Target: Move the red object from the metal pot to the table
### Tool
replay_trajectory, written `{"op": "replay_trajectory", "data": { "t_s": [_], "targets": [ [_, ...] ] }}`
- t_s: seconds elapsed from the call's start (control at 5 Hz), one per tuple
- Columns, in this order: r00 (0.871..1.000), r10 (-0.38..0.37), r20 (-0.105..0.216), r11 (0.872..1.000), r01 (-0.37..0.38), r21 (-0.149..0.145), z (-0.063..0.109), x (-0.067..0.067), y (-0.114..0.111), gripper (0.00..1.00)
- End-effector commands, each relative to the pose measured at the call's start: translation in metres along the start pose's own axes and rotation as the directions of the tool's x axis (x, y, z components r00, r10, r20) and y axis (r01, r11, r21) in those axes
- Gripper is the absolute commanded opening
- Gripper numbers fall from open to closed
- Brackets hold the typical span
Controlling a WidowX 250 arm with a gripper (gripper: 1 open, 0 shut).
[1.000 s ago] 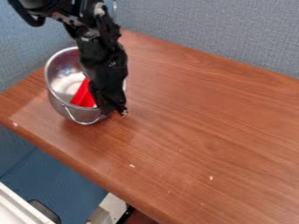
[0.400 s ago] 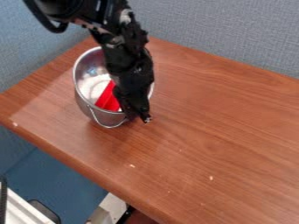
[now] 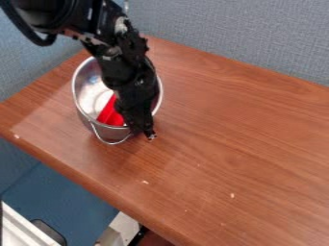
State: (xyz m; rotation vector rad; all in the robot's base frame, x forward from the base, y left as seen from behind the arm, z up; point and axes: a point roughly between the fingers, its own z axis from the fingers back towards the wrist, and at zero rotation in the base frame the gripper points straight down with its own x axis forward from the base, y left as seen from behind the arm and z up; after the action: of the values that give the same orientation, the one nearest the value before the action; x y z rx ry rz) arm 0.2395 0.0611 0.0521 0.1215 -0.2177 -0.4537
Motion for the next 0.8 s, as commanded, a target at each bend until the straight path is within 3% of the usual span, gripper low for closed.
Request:
{"op": "replay_trajectory", "data": {
  "t_s": [0.0, 0.2, 0.4, 0.6],
  "targets": [
    [0.999, 0.028, -0.021, 0.999, -0.028, -0.026, 0.003, -0.003, 0.01, 0.0],
    [0.997, 0.072, -0.032, 0.997, -0.073, -0.025, 0.011, -0.008, 0.025, 0.0],
    [0.989, 0.146, -0.039, 0.989, -0.147, -0.021, 0.026, -0.004, 0.026, 0.0],
    [0.991, 0.132, -0.035, 0.991, -0.132, -0.002, 0.054, 0.016, 0.015, 1.0]
  ]
}}
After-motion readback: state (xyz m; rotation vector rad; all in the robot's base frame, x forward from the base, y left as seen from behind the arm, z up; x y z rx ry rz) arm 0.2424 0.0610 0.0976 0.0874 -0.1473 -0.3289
